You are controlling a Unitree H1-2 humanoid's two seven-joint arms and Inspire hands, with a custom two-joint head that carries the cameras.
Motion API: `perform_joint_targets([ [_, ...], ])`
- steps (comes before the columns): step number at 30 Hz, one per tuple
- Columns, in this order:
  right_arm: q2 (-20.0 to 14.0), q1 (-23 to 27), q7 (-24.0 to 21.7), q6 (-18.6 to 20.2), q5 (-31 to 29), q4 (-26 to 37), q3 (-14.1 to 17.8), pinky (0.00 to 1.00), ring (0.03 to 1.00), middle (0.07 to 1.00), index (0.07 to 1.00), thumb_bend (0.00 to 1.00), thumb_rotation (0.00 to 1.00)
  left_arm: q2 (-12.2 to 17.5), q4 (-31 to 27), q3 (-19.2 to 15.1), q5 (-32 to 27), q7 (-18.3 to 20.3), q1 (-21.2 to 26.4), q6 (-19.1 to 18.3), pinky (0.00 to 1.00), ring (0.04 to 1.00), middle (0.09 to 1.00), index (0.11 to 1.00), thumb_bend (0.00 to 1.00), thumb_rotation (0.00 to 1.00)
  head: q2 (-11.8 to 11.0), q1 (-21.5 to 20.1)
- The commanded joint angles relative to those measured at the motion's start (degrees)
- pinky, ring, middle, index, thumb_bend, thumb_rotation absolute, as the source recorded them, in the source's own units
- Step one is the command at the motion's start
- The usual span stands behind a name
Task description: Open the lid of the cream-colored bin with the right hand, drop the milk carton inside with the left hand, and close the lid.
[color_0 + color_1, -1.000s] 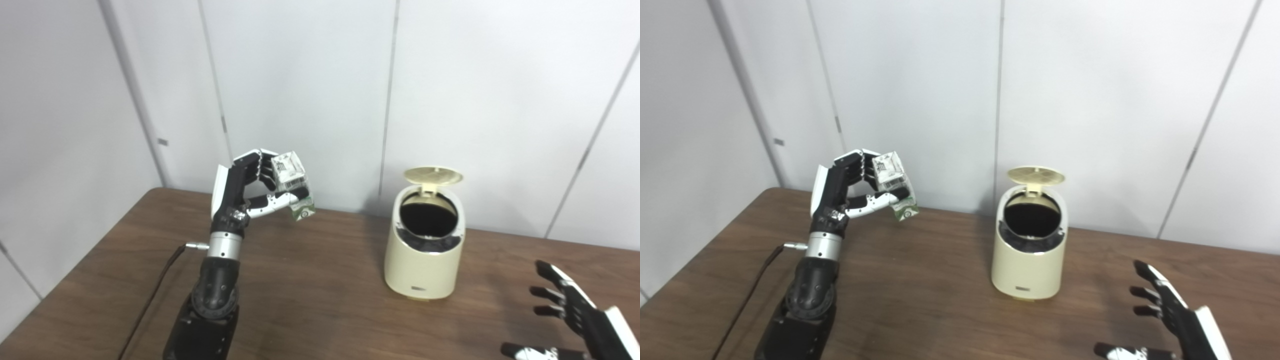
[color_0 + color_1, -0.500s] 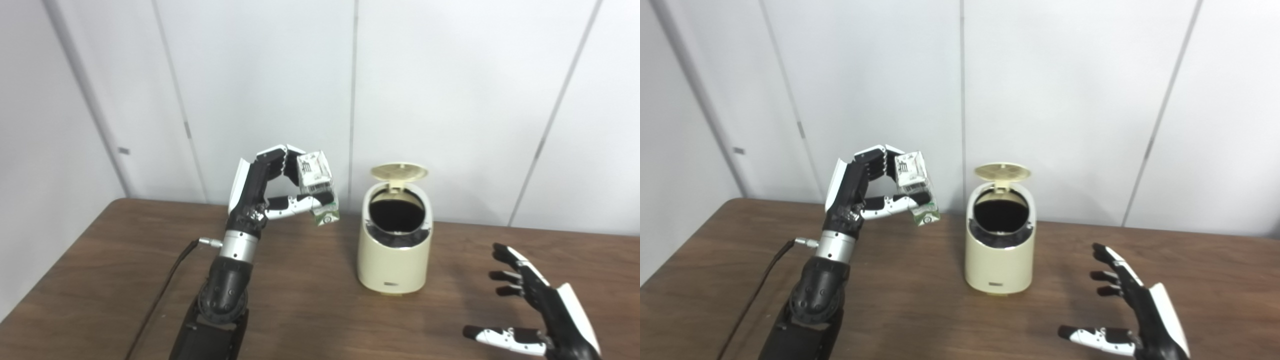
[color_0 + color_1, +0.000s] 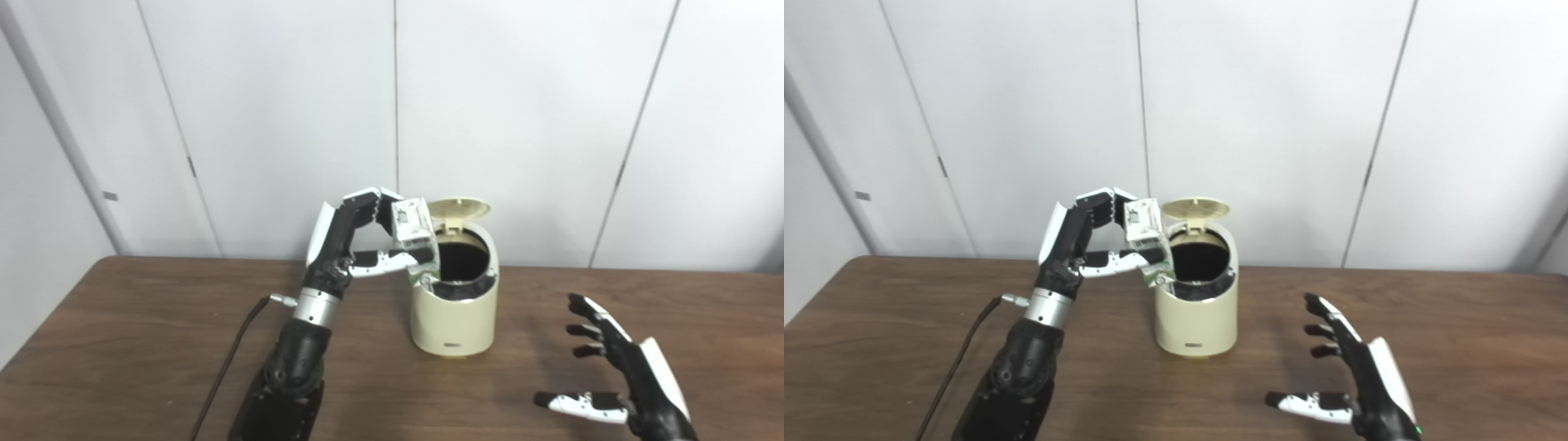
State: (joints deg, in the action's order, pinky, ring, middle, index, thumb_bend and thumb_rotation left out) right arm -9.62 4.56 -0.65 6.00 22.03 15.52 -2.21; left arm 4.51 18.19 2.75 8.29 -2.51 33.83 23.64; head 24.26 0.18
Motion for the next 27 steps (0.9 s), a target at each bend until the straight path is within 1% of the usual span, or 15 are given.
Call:
perform_joint_targets([
  [1, 0.12, 1.32, 1.03, -2.00, 0.27, 0.95, 0.12, 0.63, 0.775, 0.870, 0.878, 0.75, 0.06, -0.58, -0.67, 0.31, -1.44, -0.67, 4.22, 3.26, 0.43, 0.457, 0.472, 0.501, 0.52, 0.00, 0.05, -0.12],
  [6, -0.11, 1.11, 0.95, -1.20, 0.87, 1.46, 0.08, 0.62, 0.776, 0.874, 0.883, 0.75, 0.07, -1.34, 0.32, 1.46, -2.06, -1.01, 5.03, 3.24, 0.43, 0.447, 0.481, 0.504, 0.50, 0.00, 0.05, -0.50],
  [9, -0.26, 1.11, 0.87, -1.13, 1.01, 1.27, 0.14, 0.64, 0.778, 0.874, 0.885, 0.75, 0.10, -1.59, 0.95, 2.37, -1.66, -2.25, 5.66, 3.27, 0.42, 0.445, 0.481, 0.504, 0.50, 0.00, 0.09, -0.64],
  [14, -0.27, 1.08, 0.73, -1.11, 0.90, 1.56, 0.19, 0.65, 0.776, 0.873, 0.883, 0.75, 0.10, -1.68, 1.93, 4.10, -1.99, -4.30, 6.65, 3.28, 0.43, 0.446, 0.480, 0.503, 0.50, 0.00, 0.16, -0.98],
  [18, -0.28, 1.03, 0.73, -1.17, 0.84, 1.71, 0.21, 0.66, 0.776, 0.874, 0.883, 0.75, 0.07, -1.56, 3.16, 5.47, -2.10, -6.69, 7.47, 3.28, 0.43, 0.447, 0.482, 0.500, 0.50, 0.00, 0.19, -1.19],
  [21, -0.40, 1.00, 0.85, -1.50, 0.88, 1.55, 0.27, 0.66, 0.775, 0.874, 0.883, 0.76, 0.06, -1.29, 4.46, 6.55, -2.83, -7.61, 8.11, 3.28, 0.43, 0.449, 0.482, 0.500, 0.50, 0.00, 0.28, -1.34],
  [24, -0.59, 0.92, 0.90, -2.16, 0.57, 1.32, 0.33, 0.65, 0.776, 0.876, 0.884, 0.75, 0.06, -0.70, 5.58, 8.03, -2.35, -9.73, 8.67, 3.28, 0.44, 0.450, 0.481, 0.499, 0.50, 0.00, 0.35, -1.44],
  [27, -0.62, 0.76, 0.81, -1.92, 0.41, 1.44, 0.36, 0.65, 0.779, 0.878, 0.886, 0.76, 0.06, 0.22, 6.50, 10.18, -1.81, -12.33, 9.23, 3.28, 0.45, 0.451, 0.481, 0.500, 0.50, 0.00, 0.46, -1.45],
])
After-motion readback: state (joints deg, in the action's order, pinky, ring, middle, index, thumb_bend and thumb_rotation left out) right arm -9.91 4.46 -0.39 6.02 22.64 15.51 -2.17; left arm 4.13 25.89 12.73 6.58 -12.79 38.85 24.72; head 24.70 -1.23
